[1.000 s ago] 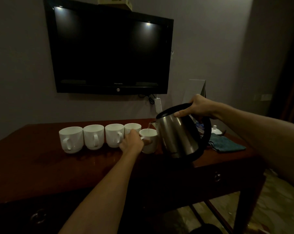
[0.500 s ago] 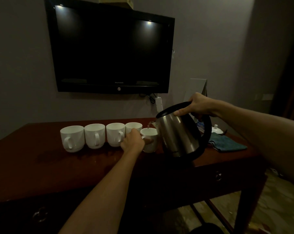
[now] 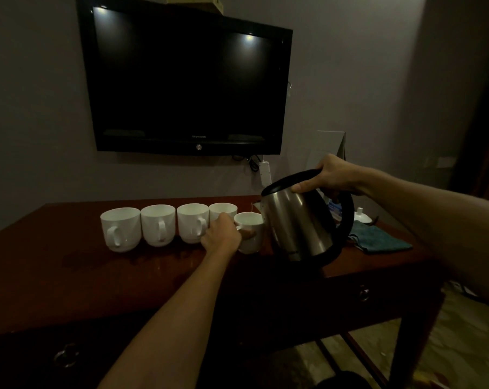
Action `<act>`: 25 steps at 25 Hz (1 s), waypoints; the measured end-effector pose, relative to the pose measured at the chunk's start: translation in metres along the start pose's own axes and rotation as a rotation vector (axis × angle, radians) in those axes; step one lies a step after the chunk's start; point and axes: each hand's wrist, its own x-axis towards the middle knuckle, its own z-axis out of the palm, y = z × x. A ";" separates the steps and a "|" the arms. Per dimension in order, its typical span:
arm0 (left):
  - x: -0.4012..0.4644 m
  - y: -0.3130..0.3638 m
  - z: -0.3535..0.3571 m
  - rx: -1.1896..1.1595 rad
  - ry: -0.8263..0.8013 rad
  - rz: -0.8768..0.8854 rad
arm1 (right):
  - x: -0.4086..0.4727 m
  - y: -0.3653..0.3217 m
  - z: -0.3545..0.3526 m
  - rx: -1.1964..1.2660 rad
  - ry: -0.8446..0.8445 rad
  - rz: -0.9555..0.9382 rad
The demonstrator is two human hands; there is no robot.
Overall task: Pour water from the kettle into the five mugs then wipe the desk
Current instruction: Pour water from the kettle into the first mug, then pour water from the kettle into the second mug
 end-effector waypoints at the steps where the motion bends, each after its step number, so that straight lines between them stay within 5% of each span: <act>1: -0.002 0.002 -0.001 -0.001 0.002 -0.003 | 0.000 0.000 0.000 -0.002 0.001 0.000; 25: 0.006 -0.003 0.008 0.001 0.024 0.002 | -0.024 0.042 0.005 0.189 0.108 0.003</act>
